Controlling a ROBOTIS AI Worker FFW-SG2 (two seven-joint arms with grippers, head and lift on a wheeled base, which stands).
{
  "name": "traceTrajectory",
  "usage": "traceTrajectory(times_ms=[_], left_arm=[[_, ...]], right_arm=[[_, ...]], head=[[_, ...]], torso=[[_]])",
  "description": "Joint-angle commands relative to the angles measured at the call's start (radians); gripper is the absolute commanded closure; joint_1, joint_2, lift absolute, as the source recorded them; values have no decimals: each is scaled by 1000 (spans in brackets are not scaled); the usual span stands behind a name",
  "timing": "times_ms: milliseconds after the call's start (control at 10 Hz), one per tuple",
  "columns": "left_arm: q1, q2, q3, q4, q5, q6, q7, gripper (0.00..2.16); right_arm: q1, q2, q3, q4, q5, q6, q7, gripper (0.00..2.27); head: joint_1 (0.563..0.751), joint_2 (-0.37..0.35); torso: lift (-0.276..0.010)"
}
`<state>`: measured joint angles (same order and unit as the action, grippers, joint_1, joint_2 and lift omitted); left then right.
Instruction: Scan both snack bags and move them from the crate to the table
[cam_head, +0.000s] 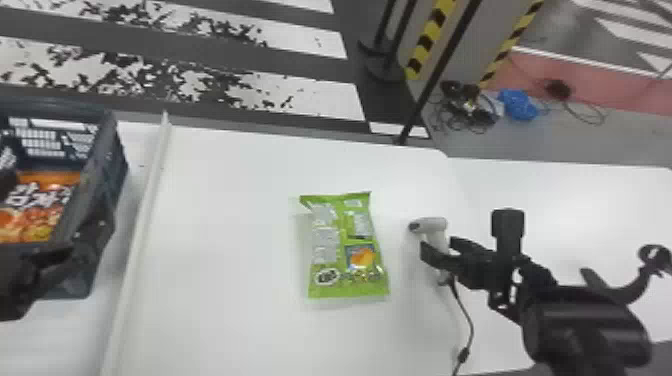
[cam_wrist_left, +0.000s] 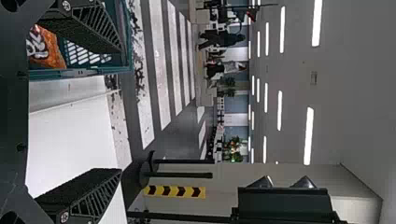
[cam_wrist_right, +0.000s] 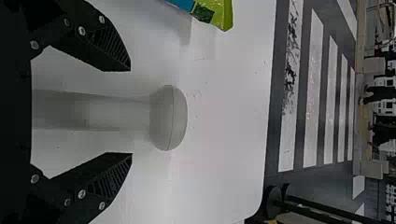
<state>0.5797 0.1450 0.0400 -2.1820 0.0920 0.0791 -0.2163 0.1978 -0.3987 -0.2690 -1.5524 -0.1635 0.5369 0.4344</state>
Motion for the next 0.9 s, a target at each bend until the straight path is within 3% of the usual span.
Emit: traceTrajectory(times_ms=[0,100,200,400,800], left_arm=[[0,1,0,7,0,-6,0,90],[0,-1,1,10,0,-12,-1,90],[0,-1,0,11,2,-21,-1,90],[0,-1,1,10,2,-18,-1,90],[0,-1,0,8,0,-18,-5,90]], right_arm=[[-24,-11,21,12,38,45,7,1301],[-29,-11,27,12,41,70,3,2003],[-29,-11,28,11,41,67,0,2138],[-17,-8,21,-29,41,51,-9,2250],[68,17,19,-294,25,168,-8,2250]], head=[[695,-299],[695,-299],[695,-300],[695,-299],[695,-268]], torso=[[-88],[-88],[-88],[-88],[-88]])
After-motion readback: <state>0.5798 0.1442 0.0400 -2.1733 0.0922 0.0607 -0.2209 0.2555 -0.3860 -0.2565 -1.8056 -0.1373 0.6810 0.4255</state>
